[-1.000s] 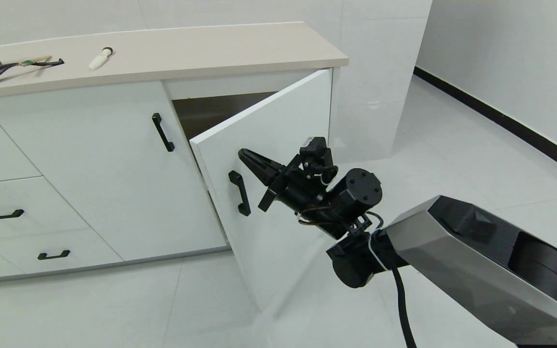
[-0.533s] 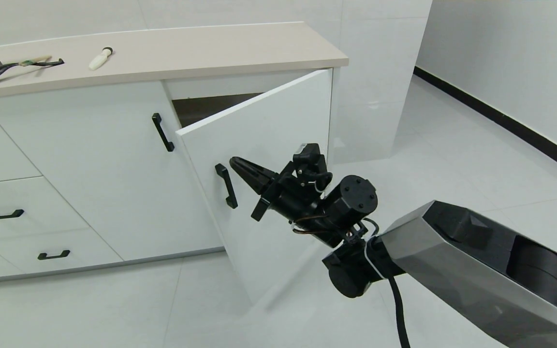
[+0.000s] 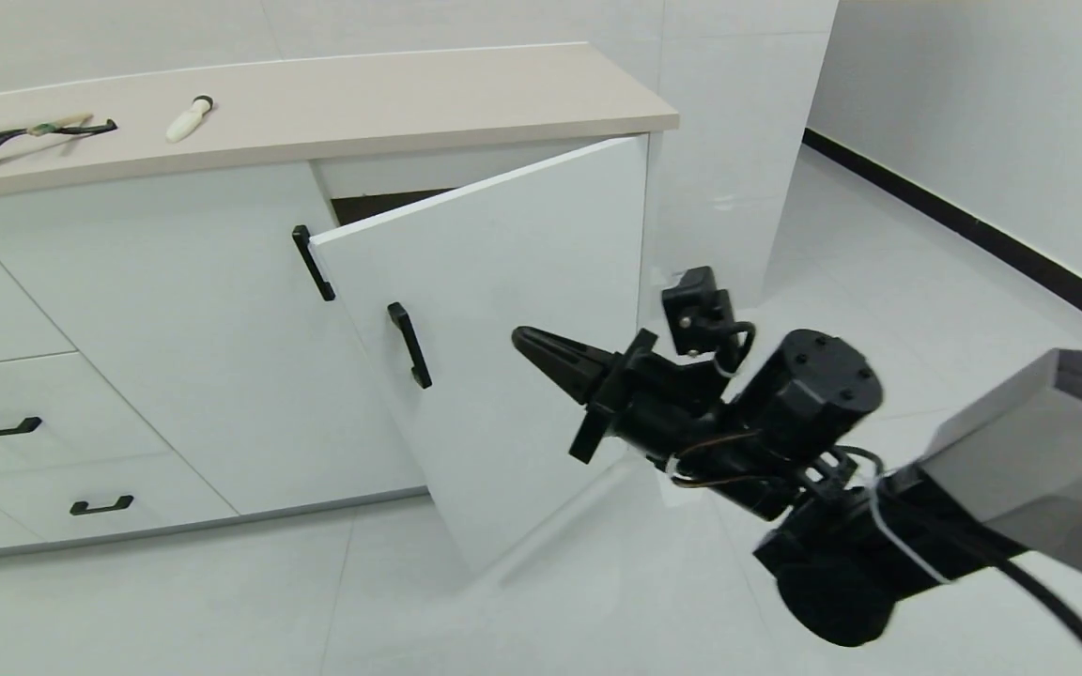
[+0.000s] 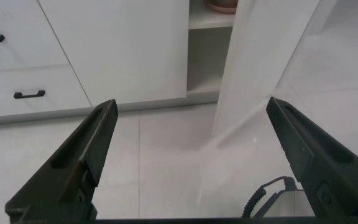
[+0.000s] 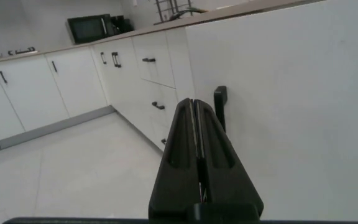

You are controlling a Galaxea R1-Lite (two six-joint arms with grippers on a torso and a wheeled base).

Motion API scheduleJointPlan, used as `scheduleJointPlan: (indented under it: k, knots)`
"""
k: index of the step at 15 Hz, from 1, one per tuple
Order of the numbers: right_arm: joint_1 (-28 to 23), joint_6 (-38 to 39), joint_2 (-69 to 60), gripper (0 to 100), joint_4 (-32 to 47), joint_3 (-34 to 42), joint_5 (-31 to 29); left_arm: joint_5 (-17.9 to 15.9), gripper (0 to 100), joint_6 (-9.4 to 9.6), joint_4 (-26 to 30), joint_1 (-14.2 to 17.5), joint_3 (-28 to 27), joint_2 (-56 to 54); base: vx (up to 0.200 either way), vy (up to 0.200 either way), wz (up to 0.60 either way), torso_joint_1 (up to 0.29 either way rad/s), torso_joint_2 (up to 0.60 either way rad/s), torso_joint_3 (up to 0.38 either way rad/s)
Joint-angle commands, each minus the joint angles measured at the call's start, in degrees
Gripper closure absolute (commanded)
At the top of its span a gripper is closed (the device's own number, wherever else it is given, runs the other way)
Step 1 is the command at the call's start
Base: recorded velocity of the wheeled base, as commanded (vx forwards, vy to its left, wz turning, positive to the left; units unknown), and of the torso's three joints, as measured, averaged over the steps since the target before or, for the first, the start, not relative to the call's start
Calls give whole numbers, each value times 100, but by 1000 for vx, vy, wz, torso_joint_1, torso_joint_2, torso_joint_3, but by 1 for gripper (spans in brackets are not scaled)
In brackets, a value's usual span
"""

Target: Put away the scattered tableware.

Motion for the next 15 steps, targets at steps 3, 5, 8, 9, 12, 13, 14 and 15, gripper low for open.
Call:
scheduleJointPlan:
  k: [3,5,8,9,12,13,14,15]
  knots:
    - [-1168,-1,-2663,100,-6,2449,-40,3,0,1,0,1,0,-2,0,200,0,2,1,5]
    - [-1968,-1,-3718,100,-6,3530,-14,3,0,1,0,1,0,-2,0,200,0,5,2,0]
    - [-3321,-80,-5406,100,-6,5306,417,3,0,27,0,1,0,-2,0,133,0,-2,5,3]
    - [-3602,-256,-5871,100,-6,5587,759,3,0,27,9,1,0,-2,0,0,0,0,0,0]
    - [-4182,-809,-7190,100,1321,5587,1023,-6,0,150,9,1,0,-2,0,0,0,0,0,0]
    - [-4464,-853,-7858,100,2279,5587,944,-6,0,150,9,1,0,-2,0,0,0,0,0,0]
    - [-4789,-871,-8745,100,3554,5587,759,3,0,150,9,1,0,-2,0,0,0,0,0,0]
    - [-5044,-915,-9695,100,4846,5587,645,-6,0,150,9,1,0,-2,0,0,0,0,0,0]
